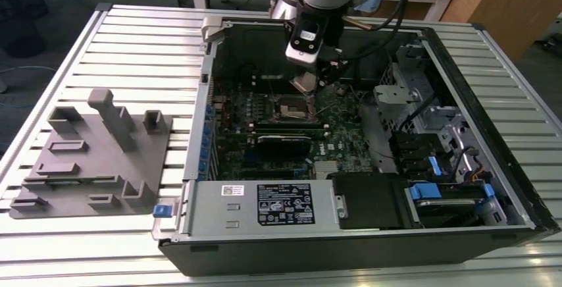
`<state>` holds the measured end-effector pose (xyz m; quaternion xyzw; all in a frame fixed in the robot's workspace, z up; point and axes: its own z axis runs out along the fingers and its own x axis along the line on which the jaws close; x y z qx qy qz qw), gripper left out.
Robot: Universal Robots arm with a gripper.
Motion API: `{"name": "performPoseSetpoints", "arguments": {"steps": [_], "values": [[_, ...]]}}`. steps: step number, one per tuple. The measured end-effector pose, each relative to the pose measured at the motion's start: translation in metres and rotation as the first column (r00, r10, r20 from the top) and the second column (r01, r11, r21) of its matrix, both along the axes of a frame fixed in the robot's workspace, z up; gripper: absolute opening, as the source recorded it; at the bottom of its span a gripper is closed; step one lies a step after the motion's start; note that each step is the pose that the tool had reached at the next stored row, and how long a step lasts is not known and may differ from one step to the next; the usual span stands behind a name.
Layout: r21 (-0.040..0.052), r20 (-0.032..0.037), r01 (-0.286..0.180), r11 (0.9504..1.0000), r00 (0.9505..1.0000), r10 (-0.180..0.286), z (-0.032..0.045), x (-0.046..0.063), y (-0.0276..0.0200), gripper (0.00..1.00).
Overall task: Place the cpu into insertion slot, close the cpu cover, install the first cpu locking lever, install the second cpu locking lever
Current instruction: 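Place the cpu into insertion slot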
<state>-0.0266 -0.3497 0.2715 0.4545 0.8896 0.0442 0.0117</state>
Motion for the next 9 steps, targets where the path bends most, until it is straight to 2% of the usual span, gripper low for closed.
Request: {"name": "performPoseSetpoints", "arguments": {"steps": [9], "values": [[0.0000, 0.0000, 0.008, 1.0000, 1.0000, -0.008, 0.0000, 0.0000, 0.0000, 0.54]]}}
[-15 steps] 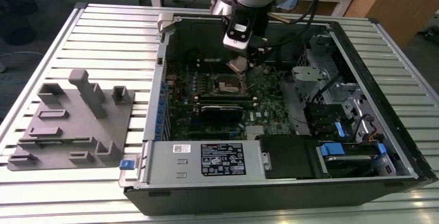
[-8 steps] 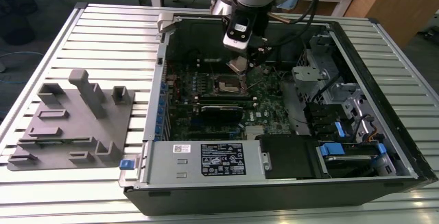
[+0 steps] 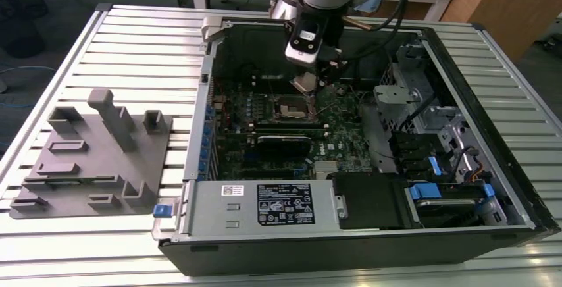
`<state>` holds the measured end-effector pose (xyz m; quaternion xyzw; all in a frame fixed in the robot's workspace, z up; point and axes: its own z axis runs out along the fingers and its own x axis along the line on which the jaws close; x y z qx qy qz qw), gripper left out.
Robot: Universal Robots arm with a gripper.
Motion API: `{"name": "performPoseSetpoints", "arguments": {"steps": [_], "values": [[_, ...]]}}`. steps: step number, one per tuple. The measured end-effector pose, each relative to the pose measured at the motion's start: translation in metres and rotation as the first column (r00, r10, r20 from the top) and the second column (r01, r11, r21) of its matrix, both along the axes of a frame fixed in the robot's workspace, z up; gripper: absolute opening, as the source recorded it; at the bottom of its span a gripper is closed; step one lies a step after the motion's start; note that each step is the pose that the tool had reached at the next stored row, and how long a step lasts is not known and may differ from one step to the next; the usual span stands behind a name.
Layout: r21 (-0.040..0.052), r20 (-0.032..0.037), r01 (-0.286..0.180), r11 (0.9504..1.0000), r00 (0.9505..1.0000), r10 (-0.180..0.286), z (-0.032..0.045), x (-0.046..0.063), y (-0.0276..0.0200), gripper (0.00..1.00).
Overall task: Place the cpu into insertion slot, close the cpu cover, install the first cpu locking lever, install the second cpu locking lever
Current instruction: 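Place the cpu into insertion slot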
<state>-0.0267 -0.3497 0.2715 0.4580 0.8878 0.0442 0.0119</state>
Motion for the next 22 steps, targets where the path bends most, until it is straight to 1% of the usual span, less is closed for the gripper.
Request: {"name": "performPoseSetpoints", "arguments": {"steps": [2, 5, 9, 10, 22], "values": [[0.0001, 0.0000, 0.018, 0.9998, 0.9998, -0.018, -0.0001, 0.0000, 0.0000, 0.54], [0.0001, 0.0000, 0.062, 0.9981, 0.9981, -0.062, -0.0004, 0.0000, 0.0000, 0.54], [-0.0001, 0.0000, 0.127, 0.9919, 0.9919, -0.127, -0.0007, 0.0000, 0.0000, 0.54], [0.0000, -0.0002, 0.132, 0.9913, 0.9913, -0.132, -0.0007, 0.0000, 0.0000, 0.54], [0.0000, 0.0000, 0.134, 0.9909, 0.9909, -0.134, -0.0007, 0.0000, 0.0000, 0.54]]}}
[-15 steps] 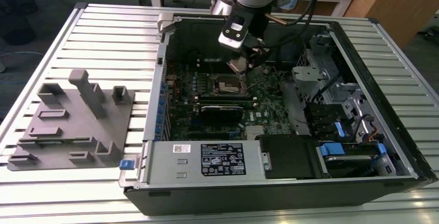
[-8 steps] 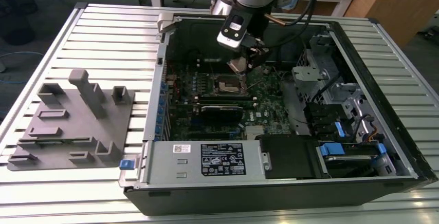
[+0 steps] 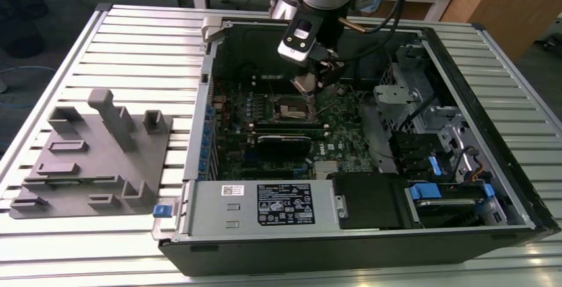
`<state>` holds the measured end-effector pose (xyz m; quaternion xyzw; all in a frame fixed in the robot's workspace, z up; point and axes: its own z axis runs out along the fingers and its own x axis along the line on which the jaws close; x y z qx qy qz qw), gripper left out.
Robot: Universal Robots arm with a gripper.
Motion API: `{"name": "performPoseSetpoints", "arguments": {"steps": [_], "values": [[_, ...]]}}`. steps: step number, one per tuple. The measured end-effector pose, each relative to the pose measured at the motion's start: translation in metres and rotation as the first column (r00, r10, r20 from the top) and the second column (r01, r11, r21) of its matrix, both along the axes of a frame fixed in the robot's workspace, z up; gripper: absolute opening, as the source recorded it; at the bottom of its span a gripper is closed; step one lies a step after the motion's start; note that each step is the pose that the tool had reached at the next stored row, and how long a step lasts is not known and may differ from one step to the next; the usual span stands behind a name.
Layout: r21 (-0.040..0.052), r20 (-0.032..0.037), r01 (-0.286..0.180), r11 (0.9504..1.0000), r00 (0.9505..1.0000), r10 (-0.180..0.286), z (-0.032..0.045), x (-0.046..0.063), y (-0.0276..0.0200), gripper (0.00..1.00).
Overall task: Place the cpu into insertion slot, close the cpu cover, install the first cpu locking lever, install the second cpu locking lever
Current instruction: 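Place the cpu into insertion slot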
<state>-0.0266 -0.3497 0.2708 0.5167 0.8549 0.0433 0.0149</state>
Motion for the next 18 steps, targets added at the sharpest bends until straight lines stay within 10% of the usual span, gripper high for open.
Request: {"name": "performPoseSetpoints", "arguments": {"steps": [18], "values": [[0.0000, -0.0001, 0.091, 0.9958, 0.9958, -0.091, -0.0003, 0.0000, 0.0000, 0.54]]}}
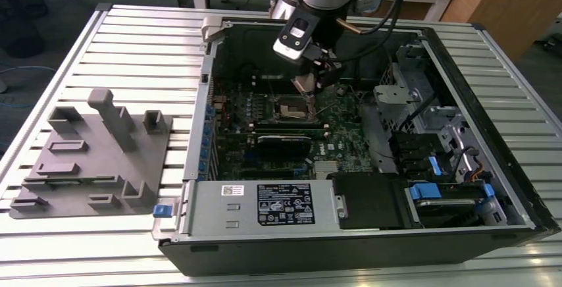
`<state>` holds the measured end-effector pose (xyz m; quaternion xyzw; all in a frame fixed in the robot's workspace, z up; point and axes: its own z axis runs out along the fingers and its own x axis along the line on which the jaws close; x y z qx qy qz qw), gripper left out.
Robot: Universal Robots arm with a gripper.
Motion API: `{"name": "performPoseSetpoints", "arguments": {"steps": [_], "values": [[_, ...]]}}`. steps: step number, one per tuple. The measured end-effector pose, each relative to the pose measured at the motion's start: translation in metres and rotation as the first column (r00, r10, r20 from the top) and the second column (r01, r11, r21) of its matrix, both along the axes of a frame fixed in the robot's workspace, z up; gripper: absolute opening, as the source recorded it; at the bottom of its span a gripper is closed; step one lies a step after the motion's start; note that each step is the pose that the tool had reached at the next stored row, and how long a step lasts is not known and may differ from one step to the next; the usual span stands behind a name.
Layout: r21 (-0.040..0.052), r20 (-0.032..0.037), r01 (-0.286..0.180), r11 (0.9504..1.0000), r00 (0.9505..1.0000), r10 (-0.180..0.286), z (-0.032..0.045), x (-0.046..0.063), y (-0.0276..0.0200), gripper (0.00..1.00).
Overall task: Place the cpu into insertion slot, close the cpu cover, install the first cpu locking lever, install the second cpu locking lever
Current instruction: 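Place the cpu into insertion slot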
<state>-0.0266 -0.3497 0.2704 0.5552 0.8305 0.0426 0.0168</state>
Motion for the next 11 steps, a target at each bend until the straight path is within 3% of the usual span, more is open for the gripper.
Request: {"name": "performPoseSetpoints", "arguments": {"steps": [11], "values": [[0.0000, 0.0000, 0.026, 0.9997, 0.9997, -0.026, 0.0000, 0.0000, 0.0000, 0.54]]}}
